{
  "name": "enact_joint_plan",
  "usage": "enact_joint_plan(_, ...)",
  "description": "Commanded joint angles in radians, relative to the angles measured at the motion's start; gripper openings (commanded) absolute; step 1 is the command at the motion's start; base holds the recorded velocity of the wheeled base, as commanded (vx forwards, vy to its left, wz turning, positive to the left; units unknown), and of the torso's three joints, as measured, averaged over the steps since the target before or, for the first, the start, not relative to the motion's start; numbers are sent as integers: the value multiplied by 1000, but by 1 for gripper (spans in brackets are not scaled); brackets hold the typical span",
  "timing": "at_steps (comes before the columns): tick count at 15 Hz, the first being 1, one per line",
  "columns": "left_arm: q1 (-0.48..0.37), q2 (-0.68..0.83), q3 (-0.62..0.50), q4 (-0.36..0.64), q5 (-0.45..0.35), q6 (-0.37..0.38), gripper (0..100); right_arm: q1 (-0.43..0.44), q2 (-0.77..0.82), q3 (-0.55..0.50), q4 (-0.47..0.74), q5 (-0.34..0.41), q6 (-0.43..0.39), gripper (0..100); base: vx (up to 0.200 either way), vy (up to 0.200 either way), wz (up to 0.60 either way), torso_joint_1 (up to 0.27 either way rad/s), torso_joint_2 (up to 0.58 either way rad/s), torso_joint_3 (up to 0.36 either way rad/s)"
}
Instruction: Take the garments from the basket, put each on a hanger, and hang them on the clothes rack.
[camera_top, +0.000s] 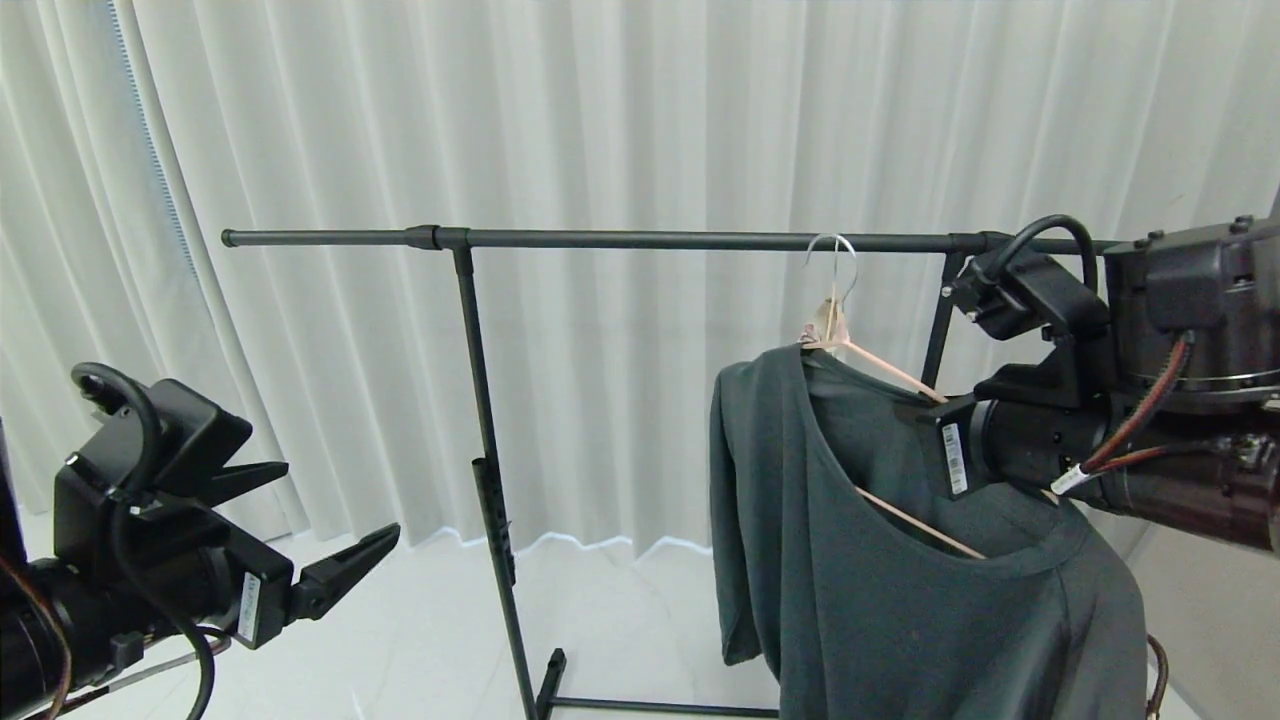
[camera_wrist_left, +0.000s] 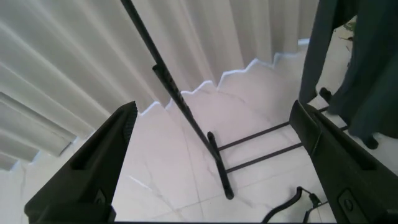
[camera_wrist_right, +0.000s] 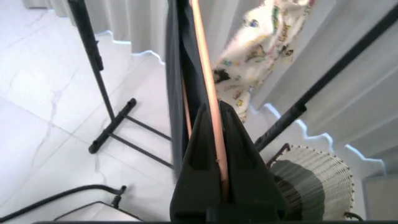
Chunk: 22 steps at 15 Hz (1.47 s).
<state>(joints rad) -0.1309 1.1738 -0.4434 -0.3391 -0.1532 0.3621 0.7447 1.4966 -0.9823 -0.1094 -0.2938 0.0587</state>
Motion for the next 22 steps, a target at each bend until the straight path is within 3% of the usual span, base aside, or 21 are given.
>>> enact_joint_plan(1, -6, 9, -1, 0, 1, 0, 100, 5, 39, -21, -1, -2, 0, 0, 0, 200, 0, 7, 2, 2)
enact_joint_plan(3, -6, 9, -1, 0, 1, 0, 100, 4, 50, -38, -7, -7, 3, 0, 0, 200, 0, 7, 5, -2)
enact_joint_plan(10, -42, 4, -1, -1, 3, -3, 100, 2, 117, -62, -171, -57, 10, 0, 0, 0, 0, 0, 0, 0)
enact_joint_plan(22, -127, -8, 2, -1, 3, 0, 100, -28, 120, -72, -194, -87, 7, 0, 200, 0, 0, 2, 4, 4)
